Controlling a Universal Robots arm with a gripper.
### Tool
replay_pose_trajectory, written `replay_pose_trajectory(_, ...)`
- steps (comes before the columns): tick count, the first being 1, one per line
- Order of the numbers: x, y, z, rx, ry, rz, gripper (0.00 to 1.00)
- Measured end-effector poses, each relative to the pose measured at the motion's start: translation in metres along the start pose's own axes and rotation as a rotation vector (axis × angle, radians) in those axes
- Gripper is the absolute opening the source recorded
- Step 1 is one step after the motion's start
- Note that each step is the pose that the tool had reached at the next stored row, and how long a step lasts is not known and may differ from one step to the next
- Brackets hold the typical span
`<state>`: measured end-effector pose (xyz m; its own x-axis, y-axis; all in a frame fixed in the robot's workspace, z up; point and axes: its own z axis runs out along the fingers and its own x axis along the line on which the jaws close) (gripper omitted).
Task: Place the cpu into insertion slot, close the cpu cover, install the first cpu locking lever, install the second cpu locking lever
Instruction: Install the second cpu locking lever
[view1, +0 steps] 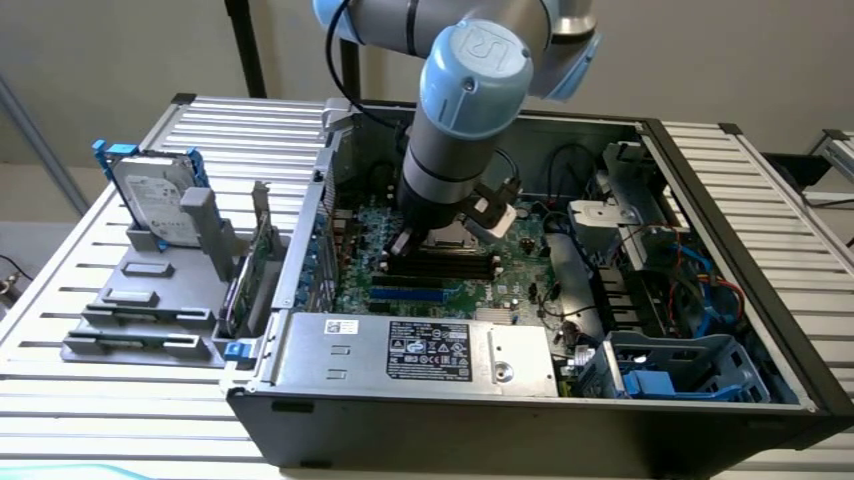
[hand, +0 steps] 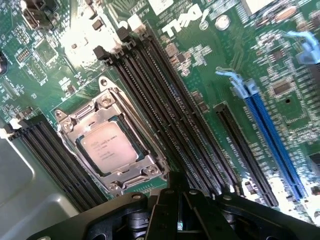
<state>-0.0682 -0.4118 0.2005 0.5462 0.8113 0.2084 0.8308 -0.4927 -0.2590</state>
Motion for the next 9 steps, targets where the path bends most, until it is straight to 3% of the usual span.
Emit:
replay_pose_trajectory(6,0.004,-0.0073,-0.0203,-0.0009,-0.0009,0.000,0.11)
replay_pose_trajectory(9,0.004,-0.0079,-0.0218,-0.0006,-0.0005,0.000,0.11)
